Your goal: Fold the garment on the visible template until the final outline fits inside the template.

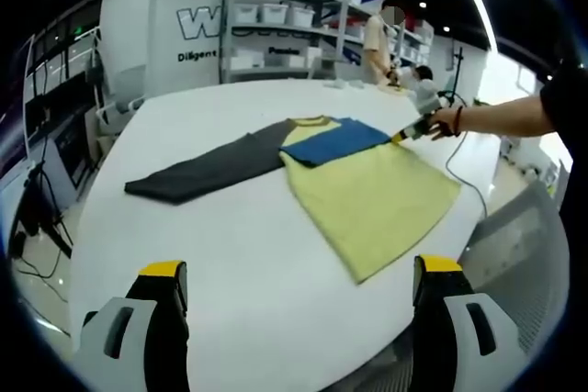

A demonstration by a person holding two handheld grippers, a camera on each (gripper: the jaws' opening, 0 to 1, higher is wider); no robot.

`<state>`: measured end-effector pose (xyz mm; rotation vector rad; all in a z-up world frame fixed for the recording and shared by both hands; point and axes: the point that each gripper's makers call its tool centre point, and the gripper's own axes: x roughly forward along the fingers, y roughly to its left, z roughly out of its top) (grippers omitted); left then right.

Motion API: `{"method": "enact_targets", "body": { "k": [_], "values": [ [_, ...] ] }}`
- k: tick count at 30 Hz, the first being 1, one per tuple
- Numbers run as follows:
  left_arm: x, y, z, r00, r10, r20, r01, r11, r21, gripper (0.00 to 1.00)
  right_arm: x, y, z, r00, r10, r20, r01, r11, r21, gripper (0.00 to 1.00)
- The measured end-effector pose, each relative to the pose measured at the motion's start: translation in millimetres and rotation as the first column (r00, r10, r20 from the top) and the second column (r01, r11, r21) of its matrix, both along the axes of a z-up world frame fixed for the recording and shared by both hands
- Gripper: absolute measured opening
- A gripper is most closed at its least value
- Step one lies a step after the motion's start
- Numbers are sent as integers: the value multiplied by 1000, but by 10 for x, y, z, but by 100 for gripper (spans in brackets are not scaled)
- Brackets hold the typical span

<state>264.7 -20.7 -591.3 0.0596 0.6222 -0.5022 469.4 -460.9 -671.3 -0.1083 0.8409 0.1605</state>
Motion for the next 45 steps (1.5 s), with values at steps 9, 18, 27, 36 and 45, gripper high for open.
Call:
{"method": "enact_targets", "body": {
  "k": [9,18,27,36,45],
  "values": [
    [37,3,47,1000,16,13,-15,1000,-25,99,-28,147,344,995,-16,95,3,991,137,37],
    [87,-15,102,999,5,34,-4,1000,-24,98,-244,504,616,992,53,118,-81,965,249,87],
    [155,-30,191,998,24,50,-20,996,-83,97,-605,843,917,972,151,179,-198,937,286,99],
    [213,69,162,997,55,47,-51,996,-77,96,-1069,1108,1184,947,217,236,-283,910,301,99],
    [325,201,125,996,72,49,-69,996,-61,95,-1523,1274,1224,934,267,235,-329,899,287,99]
  ]
}}
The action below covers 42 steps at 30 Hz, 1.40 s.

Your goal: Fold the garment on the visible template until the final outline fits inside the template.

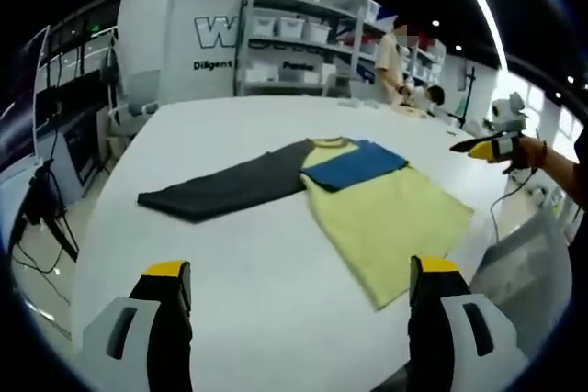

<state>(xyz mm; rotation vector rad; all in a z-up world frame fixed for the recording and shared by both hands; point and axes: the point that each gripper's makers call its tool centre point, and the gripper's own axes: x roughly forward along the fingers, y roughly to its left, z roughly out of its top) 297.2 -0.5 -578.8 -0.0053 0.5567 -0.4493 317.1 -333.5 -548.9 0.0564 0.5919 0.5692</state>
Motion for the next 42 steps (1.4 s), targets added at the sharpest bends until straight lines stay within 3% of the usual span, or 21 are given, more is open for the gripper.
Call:
{"method": "enact_targets", "body": {
  "k": [9,13,16,26,31,38,42],
  "values": [
    [101,83,-55,1000,16,-7,-16,1000,-17,94,-258,122,13,1000,19,-1,-19,1000,8,99],
    [262,254,-42,997,74,-4,-74,996,-53,93,-348,183,31,1000,28,1,-28,999,19,99],
    [363,374,-87,997,83,-5,-83,997,2,92,-410,216,29,999,33,2,-33,999,18,99],
    [792,593,-220,990,139,-12,-140,990,-29,89,-477,202,51,1000,0,21,0,1000,-7,99],
    [988,680,-308,982,190,-9,-190,982,-15,82,-472,175,49,999,-27,23,27,999,-17,99],
    [1276,884,-501,958,282,-53,-284,958,-36,64,-439,136,44,997,-71,29,72,997,-35,99],
    [1420,920,-614,952,300,-59,-302,953,-15,59,-421,126,39,996,-83,35,84,996,-40,99]
  ]
}}
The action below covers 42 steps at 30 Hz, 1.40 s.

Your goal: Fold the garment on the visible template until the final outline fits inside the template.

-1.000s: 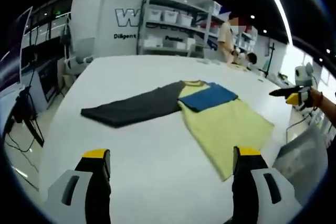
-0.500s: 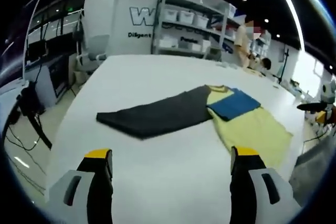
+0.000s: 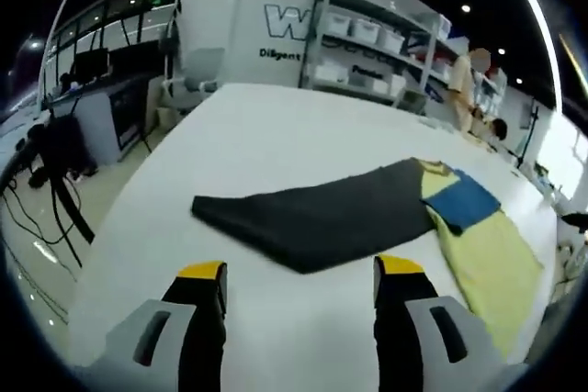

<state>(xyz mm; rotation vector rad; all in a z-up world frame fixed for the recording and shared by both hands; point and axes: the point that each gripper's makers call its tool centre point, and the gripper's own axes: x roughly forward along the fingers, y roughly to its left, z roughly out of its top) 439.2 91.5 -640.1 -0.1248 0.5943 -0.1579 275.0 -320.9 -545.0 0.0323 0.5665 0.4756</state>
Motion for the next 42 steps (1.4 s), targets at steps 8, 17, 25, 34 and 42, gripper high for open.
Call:
{"method": "enact_targets", "body": {
  "k": [8,17,25,34,42],
  "values": [
    [137,-35,-156,999,21,-34,-21,1000,1,55,22,-14,13,1000,-12,-3,12,1000,-7,99],
    [270,-7,-253,995,79,-54,-79,997,-8,33,-6,-51,-34,999,-32,-11,31,999,-28,99],
    [342,25,-321,994,97,-57,-96,995,11,19,2,-62,-43,999,-37,-5,37,999,-36,99],
    [433,95,-338,994,68,-87,-63,996,61,5,14,-73,-56,999,-43,-4,43,999,-33,99],
    [390,63,-286,996,44,-82,-38,996,81,0,7,-77,-58,999,-40,-1,40,998,-46,99]
  ]
}}
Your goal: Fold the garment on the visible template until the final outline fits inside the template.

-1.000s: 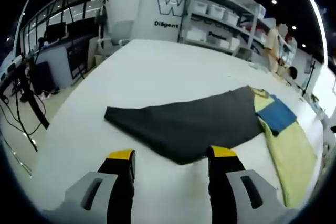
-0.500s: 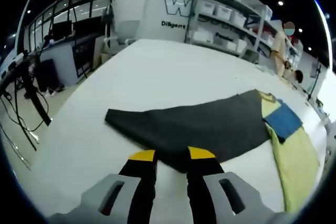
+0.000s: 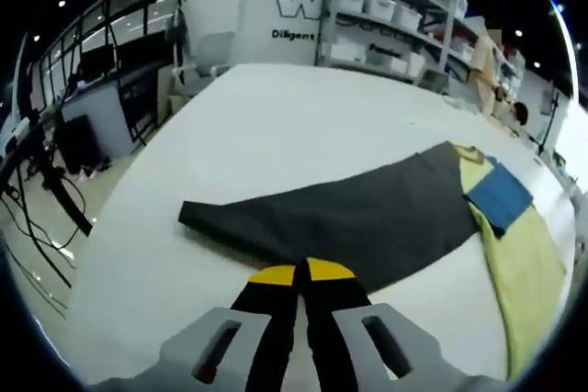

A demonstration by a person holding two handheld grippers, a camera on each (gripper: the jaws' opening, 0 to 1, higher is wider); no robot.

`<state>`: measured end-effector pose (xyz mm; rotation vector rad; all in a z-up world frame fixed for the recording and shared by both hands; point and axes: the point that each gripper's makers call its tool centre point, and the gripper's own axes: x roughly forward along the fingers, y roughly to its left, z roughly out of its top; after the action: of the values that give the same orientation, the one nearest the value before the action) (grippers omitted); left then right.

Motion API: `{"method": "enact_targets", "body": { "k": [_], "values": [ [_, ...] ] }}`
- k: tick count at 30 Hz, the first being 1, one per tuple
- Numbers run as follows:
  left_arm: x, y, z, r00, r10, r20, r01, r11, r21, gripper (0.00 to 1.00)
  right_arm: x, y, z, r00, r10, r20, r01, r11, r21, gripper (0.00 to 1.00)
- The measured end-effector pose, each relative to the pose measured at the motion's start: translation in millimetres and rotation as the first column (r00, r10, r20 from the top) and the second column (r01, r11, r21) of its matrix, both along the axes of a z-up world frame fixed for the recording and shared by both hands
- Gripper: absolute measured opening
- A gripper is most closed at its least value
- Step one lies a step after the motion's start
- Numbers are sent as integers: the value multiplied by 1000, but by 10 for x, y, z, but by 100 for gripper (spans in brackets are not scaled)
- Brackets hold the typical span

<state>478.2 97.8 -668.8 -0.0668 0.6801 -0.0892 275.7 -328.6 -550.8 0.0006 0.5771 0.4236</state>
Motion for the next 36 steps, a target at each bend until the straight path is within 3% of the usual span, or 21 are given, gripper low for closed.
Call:
{"method": "enact_targets", "body": {
  "k": [17,30,36],
  "values": [
    [124,-233,401,994,-83,70,81,996,38,0,-12,23,-48,1000,18,-10,-18,1000,-9,99],
    [305,-663,686,977,-184,108,180,983,47,0,-59,57,-71,999,39,-22,-40,999,-17,99],
    [374,-896,816,961,-242,133,233,969,79,0,-99,13,-145,998,52,-43,-54,997,-49,99]
  ]
}}
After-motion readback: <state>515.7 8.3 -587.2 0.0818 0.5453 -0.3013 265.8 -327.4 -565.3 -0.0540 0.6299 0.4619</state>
